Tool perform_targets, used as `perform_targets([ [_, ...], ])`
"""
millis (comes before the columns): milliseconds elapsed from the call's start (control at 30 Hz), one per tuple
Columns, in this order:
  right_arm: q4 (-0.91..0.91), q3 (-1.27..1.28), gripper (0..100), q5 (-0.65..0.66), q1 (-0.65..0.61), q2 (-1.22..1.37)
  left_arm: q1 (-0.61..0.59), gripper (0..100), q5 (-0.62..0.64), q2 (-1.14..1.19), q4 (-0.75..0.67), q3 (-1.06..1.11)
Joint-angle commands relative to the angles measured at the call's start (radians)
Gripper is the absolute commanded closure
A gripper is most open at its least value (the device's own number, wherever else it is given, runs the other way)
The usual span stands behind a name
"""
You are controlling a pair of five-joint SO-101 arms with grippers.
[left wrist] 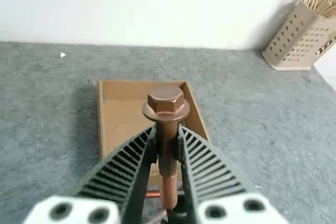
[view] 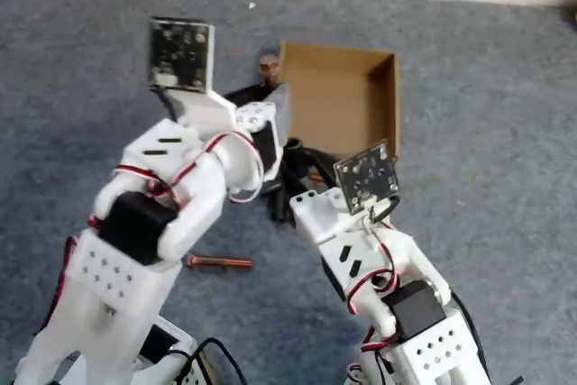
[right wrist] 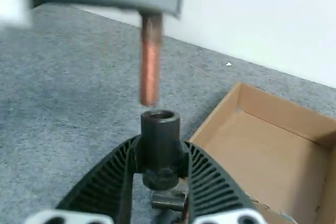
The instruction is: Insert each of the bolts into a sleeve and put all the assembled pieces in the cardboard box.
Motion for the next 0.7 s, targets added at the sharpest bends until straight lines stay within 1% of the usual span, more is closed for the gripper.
perform_targets([
  [0,-0.031,-0.01,99.3,0.011,-0.012,-0.021,0.021,100,0.014,-0.022,-0.101,0.038],
  [167,-0.031,-0.008,99.3,0.021,-0.01,-0.021,0.022,100,0.014,-0.024,-0.1,0.039],
  [300,-0.031,0.005,99.3,0.115,-0.012,-0.021,0.035,100,0.012,-0.024,-0.098,0.044],
  [367,-0.031,0.013,99.3,0.121,-0.012,-0.021,0.059,100,0.009,-0.024,-0.098,0.045],
  [500,-0.035,0.013,99.3,0.143,-0.01,-0.021,0.065,100,0.009,-0.024,-0.084,0.047],
  [667,-0.036,0.008,99.3,0.137,-0.01,-0.021,0.065,100,0.009,-0.024,-0.049,0.045],
])
